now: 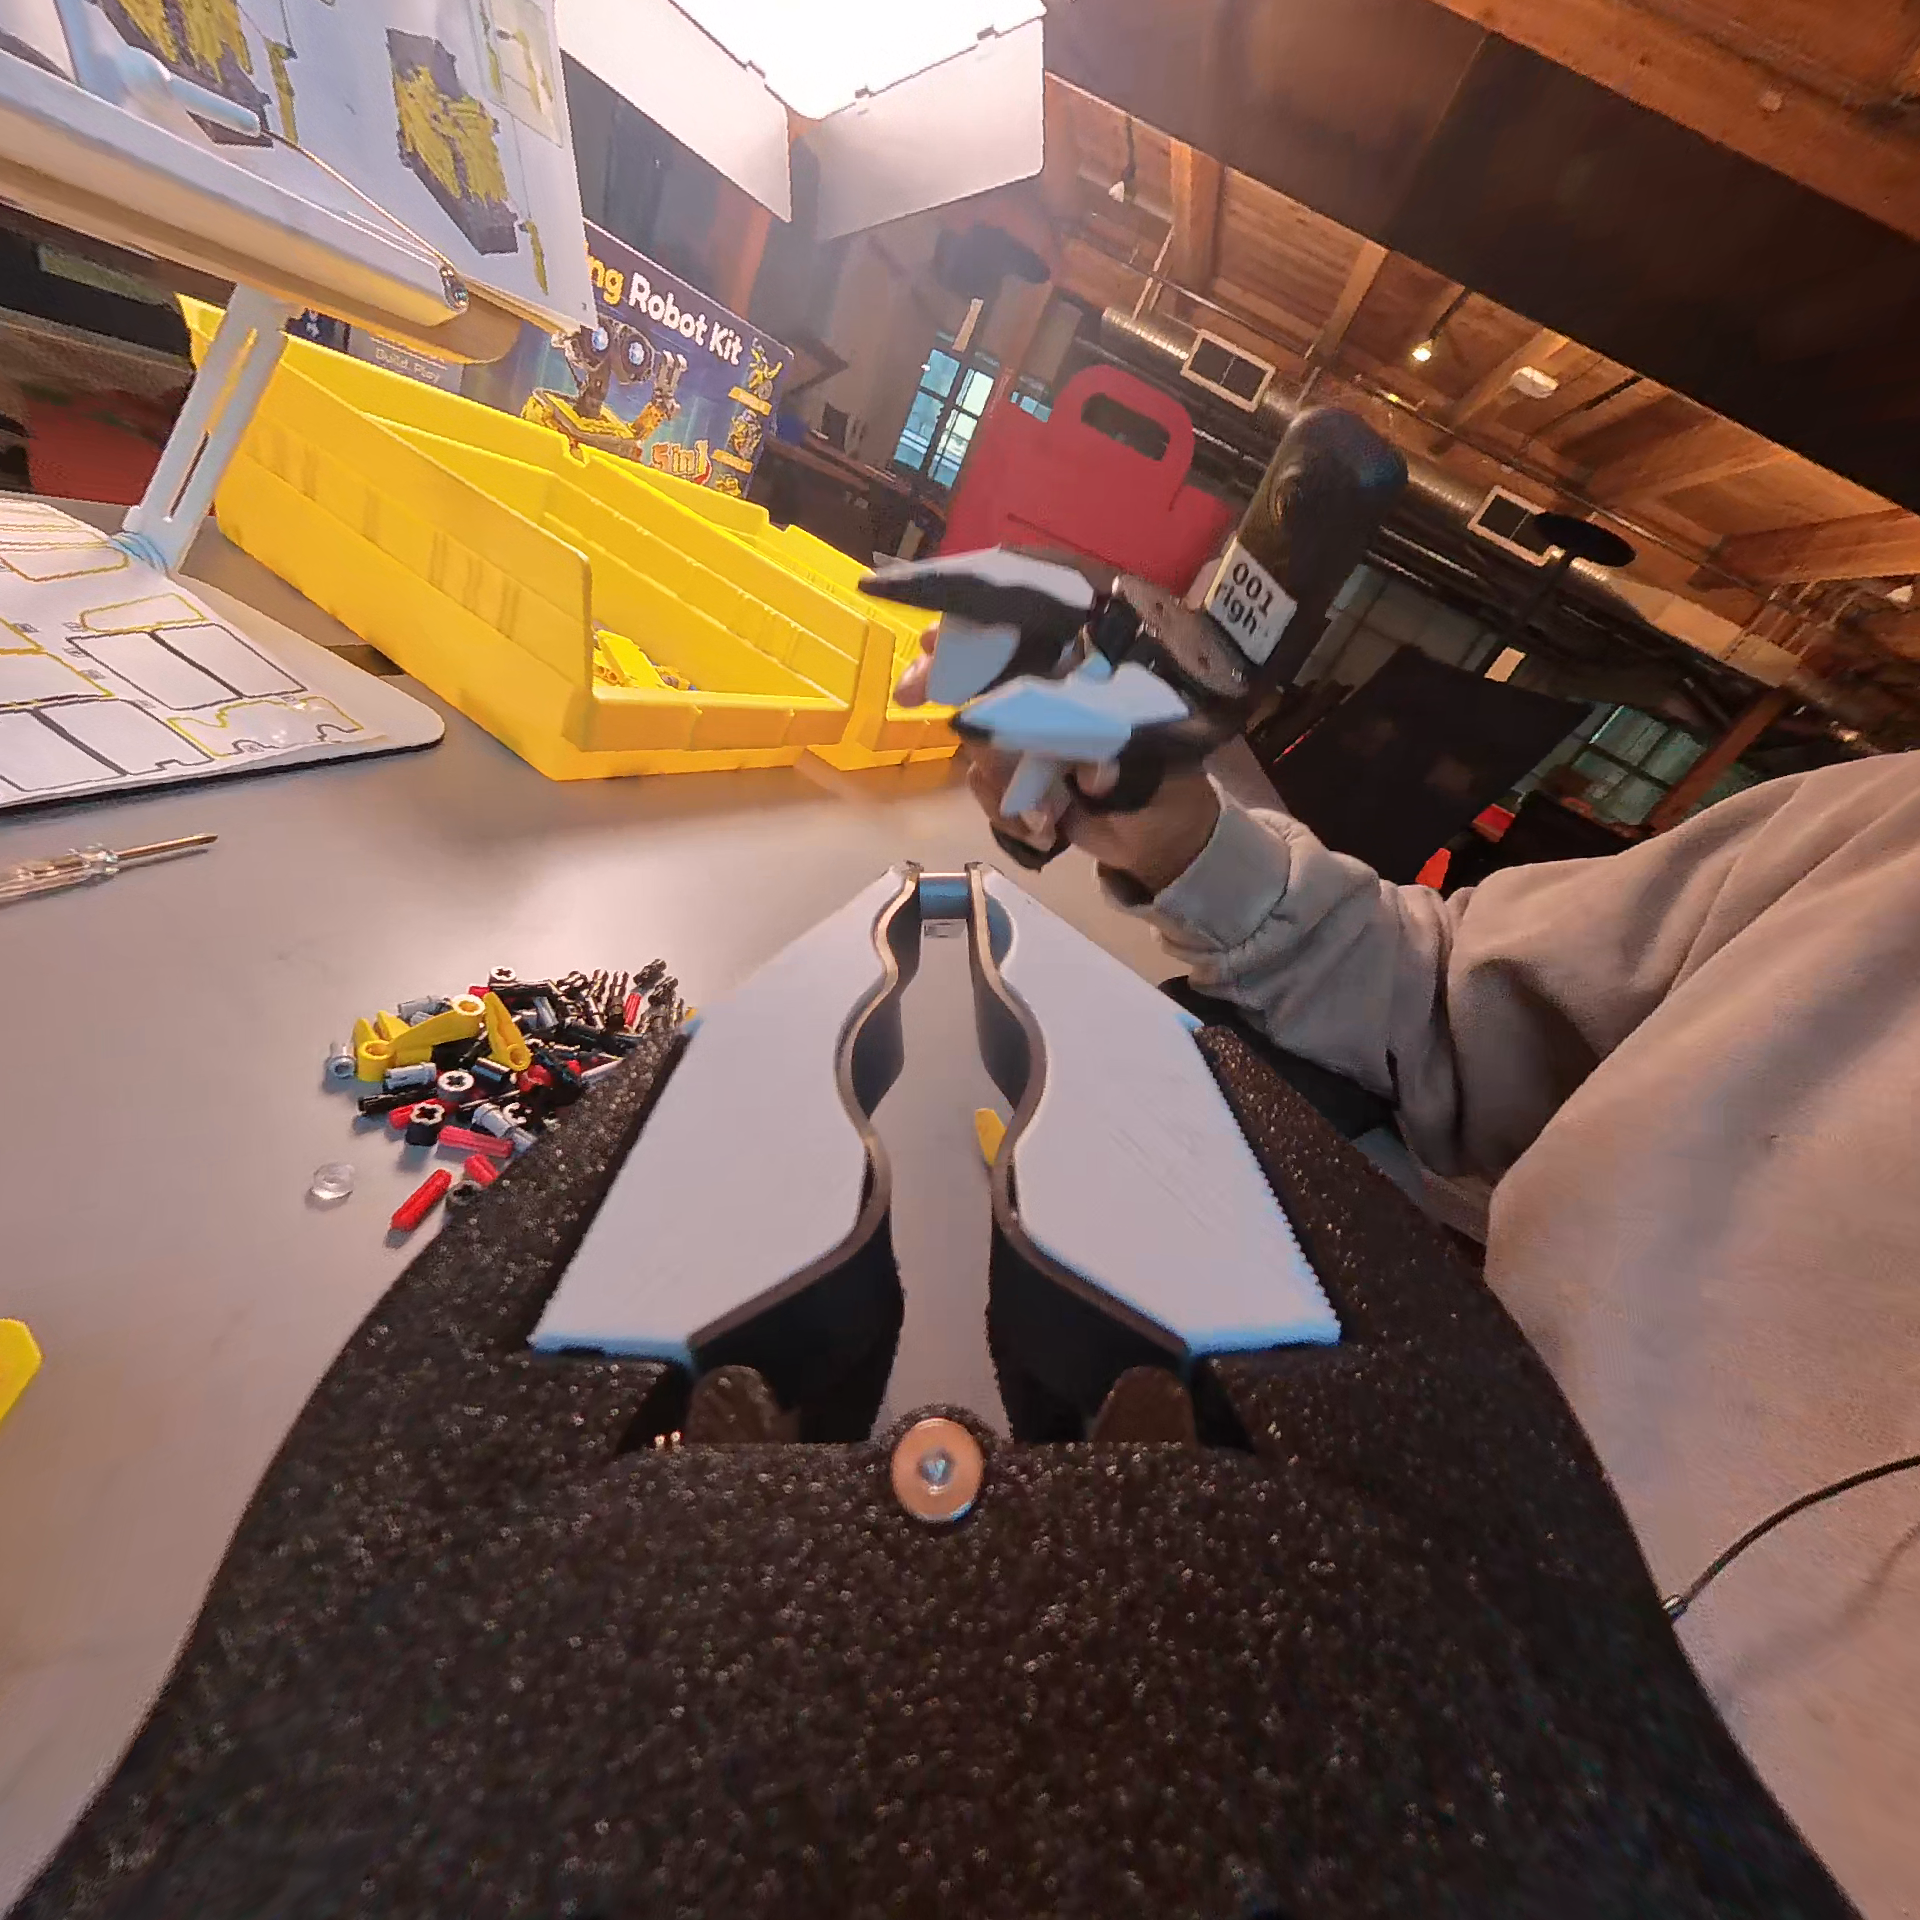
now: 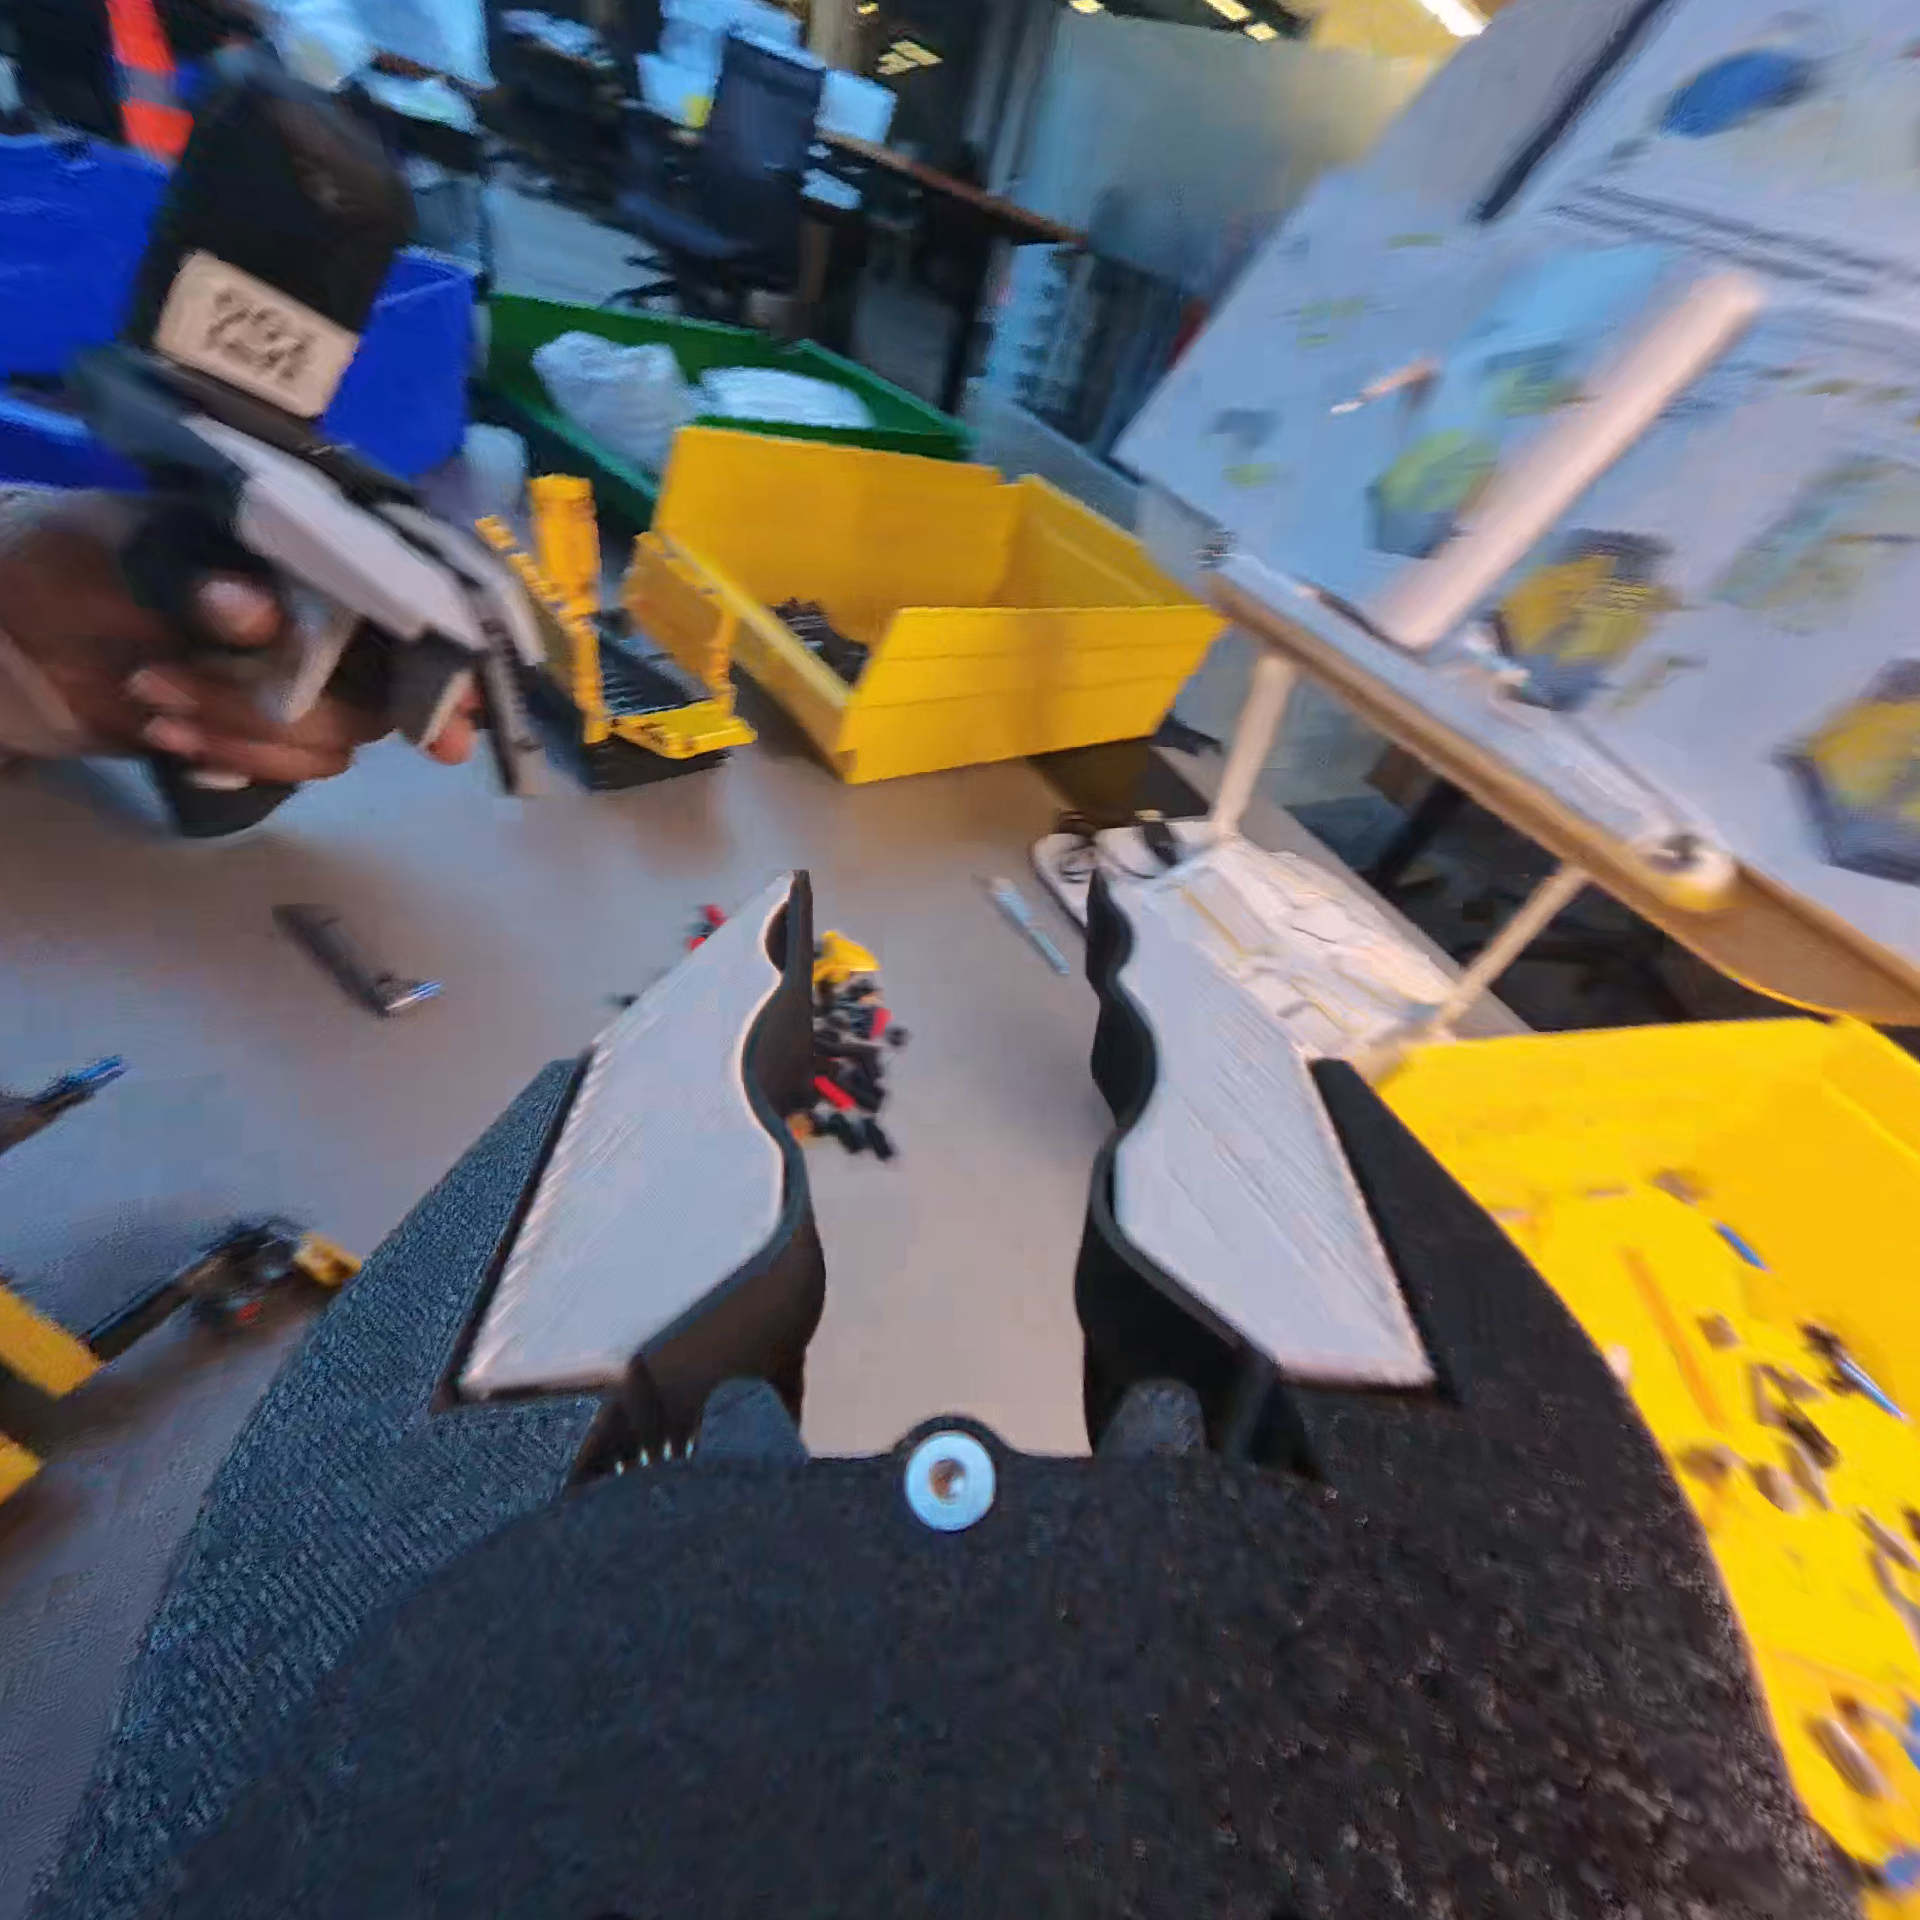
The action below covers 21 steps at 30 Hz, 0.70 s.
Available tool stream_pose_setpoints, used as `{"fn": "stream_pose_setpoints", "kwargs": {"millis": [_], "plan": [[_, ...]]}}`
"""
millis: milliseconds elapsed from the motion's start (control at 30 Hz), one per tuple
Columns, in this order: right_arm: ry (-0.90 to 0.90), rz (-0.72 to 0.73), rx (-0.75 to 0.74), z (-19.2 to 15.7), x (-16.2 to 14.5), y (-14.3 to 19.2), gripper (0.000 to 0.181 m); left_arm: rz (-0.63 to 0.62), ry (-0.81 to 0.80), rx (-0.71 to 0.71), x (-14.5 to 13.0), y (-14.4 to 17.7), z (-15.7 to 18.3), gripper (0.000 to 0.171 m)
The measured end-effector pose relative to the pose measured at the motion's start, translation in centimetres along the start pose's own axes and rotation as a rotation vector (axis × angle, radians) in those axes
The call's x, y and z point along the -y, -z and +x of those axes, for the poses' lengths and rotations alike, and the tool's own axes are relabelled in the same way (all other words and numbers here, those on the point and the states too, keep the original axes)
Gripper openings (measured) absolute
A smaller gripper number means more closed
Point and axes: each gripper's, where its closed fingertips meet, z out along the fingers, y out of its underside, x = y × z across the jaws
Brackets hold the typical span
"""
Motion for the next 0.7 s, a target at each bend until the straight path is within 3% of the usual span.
{"fn": "stream_pose_setpoints", "kwargs": {"millis": [100, 233, 367, 467, 700], "plan": [[0.133, -0.034, 0.155, -6.7, -0.7, -2.7, 0.048, 0.014, 0.024, -0.039, 0.3, 0.1, 0.5, 0.006], [0.193, -0.035, 0.243, -11.4, -0.9, -3.8, 0.045, -0.032, 0.012, -0.100, -0.4, -0.4, 1.7, 0.006], [0.334, -0.002, 0.146, -11.5, 0.1, -4.0, 0.032, -0.042, 0.057, -0.151, -1.0, -0.9, 2.7, 0.006], [0.398, 0.028, 0.122, -11.6, 0.7, -3.6, 0.008, -0.055, 0.062, -0.156, -1.3, -1.1, 2.8, 0.006], [0.380, 0.036, 0.139, -11.3, 0.6, -3.3, 0.008, -0.070, 0.089, -0.167, -1.7, -1.2, 2.7, 0.007]]}}
